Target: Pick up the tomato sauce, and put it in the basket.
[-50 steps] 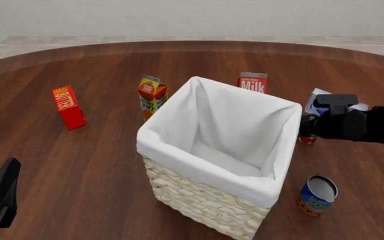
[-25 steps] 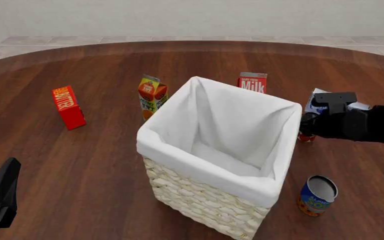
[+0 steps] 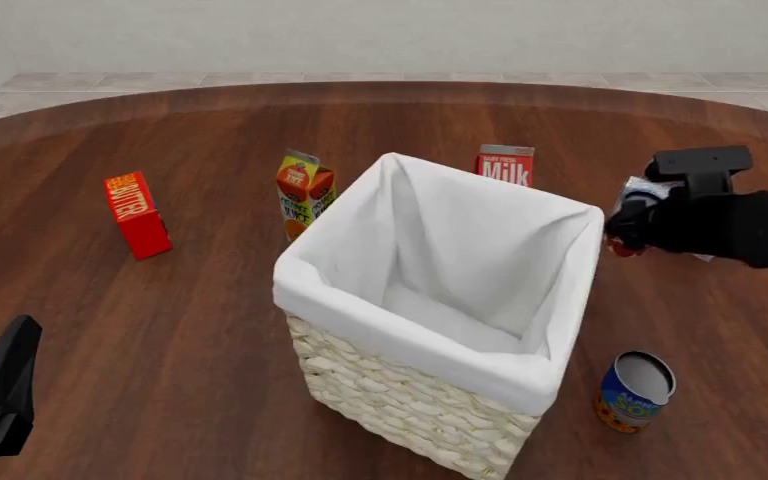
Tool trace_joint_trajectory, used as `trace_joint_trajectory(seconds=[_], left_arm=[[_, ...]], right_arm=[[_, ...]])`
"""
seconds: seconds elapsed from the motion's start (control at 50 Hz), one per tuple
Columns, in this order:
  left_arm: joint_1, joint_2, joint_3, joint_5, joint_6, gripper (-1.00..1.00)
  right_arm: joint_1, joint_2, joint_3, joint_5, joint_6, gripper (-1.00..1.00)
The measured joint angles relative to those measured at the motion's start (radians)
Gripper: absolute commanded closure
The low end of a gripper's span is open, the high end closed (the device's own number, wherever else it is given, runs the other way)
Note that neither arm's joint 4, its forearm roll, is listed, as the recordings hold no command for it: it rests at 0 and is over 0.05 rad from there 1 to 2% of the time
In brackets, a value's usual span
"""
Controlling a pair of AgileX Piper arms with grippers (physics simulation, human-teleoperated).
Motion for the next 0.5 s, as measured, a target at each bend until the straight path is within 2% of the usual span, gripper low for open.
trace_joint_trajectory(seconds=[0.5], left_arm=[[0.0,0.0,0.0,0.0,0.0,-1.0]], right_arm=[[0.02,-0.308,-0.073,0.291,-0.041,1.0]])
